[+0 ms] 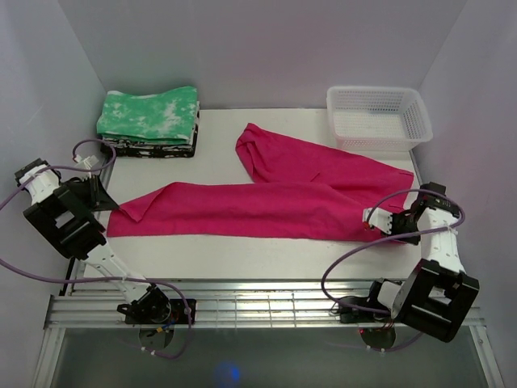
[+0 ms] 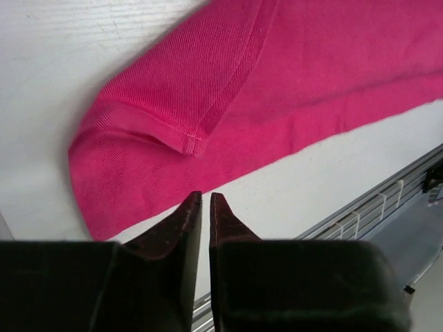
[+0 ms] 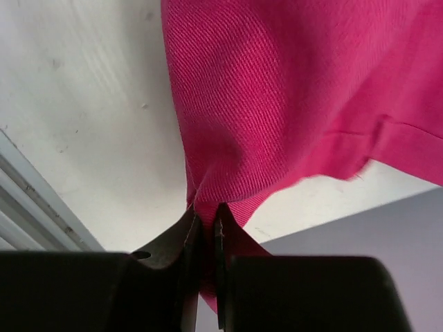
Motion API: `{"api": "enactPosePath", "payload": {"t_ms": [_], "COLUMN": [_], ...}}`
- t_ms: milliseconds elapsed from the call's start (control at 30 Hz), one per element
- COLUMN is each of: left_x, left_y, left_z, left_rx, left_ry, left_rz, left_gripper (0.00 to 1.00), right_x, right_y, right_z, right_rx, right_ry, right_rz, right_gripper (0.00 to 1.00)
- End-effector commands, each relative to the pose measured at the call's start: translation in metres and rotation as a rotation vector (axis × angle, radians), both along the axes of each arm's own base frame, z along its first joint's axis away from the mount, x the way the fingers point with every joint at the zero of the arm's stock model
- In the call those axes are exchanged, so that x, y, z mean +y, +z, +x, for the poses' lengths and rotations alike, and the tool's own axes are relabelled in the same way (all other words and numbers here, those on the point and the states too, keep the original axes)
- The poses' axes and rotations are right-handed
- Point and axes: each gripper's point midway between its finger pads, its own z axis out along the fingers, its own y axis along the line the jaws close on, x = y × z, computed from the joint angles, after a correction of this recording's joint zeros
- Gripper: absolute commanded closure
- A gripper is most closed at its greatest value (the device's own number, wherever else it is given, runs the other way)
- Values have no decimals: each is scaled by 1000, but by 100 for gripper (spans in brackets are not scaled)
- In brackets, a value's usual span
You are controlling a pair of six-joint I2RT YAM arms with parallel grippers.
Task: Fold and stack the trousers
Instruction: Flatten the trousers out
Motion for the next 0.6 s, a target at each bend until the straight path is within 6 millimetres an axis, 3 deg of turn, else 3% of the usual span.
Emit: {"api": "enactPosePath", "payload": {"t_ms": [0, 67, 100, 167, 233, 267, 300, 367, 400, 567], "left_x": [5, 6, 3, -2, -17, -22, -36, -44, -63, -75], "left_y": [5, 6, 8, 28, 23, 34, 17, 13, -7, -33], "left_z": [15, 22, 23, 21, 7, 0, -16, -23, -36, -27], "left_rx": [-32, -71, -126, -242, -343, -388, -369, -427, -406, -475], "left_ry": [44, 21, -41, -124, -283, -338, -387, -538, -602, -723], "left_rz": [-56, -48, -15, 87, 175, 266, 267, 421, 407, 593], "left_gripper": [79, 60, 37, 27, 19, 18, 18, 17, 17, 16], "right_x": [-44, -42, -42, -40, -40, -43, -45, -51, -52, -55], "right_y": [-13, -20, -23, -31, -38, -41, -43, -44, -44, -33], "right_z": [16, 11, 9, 3, 2, 6, 8, 14, 16, 28], "right_rx": [-45, -32, -26, -20, -19, -22, -17, -8, -11, -36], "right_ry": [113, 137, 148, 168, 163, 158, 144, 118, 88, 49], "right_rz": [-200, -202, -206, -211, -211, -218, -218, -216, -198, -181], "right_gripper": [92, 92, 92, 92, 92, 91, 91, 92, 92, 92]}}
